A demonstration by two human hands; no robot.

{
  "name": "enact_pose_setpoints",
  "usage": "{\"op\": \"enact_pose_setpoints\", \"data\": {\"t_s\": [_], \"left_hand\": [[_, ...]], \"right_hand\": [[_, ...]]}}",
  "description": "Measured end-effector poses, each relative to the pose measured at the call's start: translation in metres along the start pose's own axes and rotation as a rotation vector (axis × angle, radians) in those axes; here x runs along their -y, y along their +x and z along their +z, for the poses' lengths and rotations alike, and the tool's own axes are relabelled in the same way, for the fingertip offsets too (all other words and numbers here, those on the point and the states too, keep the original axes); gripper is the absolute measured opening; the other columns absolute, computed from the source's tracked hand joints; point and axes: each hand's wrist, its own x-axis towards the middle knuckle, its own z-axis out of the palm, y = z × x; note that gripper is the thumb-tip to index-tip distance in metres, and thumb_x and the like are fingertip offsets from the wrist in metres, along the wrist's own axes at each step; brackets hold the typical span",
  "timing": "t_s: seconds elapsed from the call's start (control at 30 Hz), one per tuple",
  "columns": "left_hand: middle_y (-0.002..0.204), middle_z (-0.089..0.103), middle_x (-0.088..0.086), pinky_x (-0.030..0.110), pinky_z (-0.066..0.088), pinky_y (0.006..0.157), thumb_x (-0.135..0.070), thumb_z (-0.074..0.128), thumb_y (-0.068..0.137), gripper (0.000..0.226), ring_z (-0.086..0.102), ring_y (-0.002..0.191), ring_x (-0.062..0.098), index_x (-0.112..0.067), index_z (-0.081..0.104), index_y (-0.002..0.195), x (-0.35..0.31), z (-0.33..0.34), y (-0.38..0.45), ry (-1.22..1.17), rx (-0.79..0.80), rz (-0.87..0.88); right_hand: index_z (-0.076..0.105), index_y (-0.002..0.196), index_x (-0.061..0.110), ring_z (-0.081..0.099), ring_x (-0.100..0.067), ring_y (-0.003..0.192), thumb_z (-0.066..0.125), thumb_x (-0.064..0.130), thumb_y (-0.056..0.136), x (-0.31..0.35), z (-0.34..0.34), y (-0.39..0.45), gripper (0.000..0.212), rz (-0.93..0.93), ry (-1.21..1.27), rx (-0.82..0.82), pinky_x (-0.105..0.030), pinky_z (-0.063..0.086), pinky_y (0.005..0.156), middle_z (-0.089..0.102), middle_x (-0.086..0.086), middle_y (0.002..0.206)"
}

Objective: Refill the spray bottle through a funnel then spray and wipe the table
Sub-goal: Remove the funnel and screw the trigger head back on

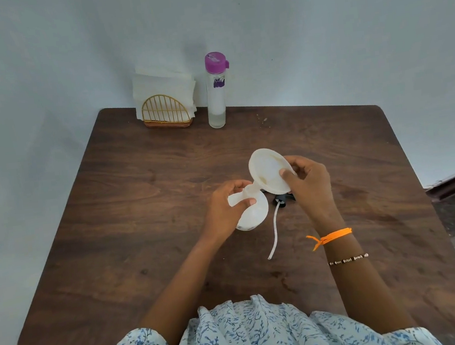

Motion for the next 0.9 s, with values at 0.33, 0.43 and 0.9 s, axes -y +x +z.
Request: {"op": "enact_pose_setpoints", "data": {"t_s": [0.33,0.43,0.9], "left_hand": [[0.103,0.057,-0.021,0.019,0.042,0.077,-0.025,0.075,0.075,0.034,0.054,0.099,0.006,-0.046,0.055,0.092,-0.003,0.0,-0.001,-0.007,0.02,-0.028],[0.105,0.056,-0.026,0.017,0.041,0.078,-0.023,0.074,0.076,0.035,0.054,0.101,0.003,-0.046,0.054,0.094,-0.003,-0.003,0.0,-0.015,0.065,-0.028],[0.101,0.065,-0.017,0.007,0.046,0.075,-0.02,0.055,0.091,0.017,0.06,0.096,-0.005,-0.033,0.063,0.099,-0.017,-0.005,0.065,-0.185,0.041,-0.105]], "right_hand": [[0.068,0.101,0.014,0.063,-0.017,0.089,0.056,0.003,0.088,0.001,-0.003,0.0,0.021,0.015,0.015,-0.009,-0.025,0.053,0.068,0.069,-0.002,0.096],[0.068,0.097,0.018,0.062,-0.017,0.086,0.055,0.002,0.089,0.001,-0.004,0.002,0.022,0.101,0.208,0.014,-0.026,0.052,0.066,0.068,0.0,0.091],[0.057,0.093,0.017,0.056,-0.013,0.08,0.056,0.002,0.084,-0.018,0.022,0.11,0.017,0.103,0.077,-0.142,-0.028,0.052,0.065,0.061,-0.001,0.089]]}}
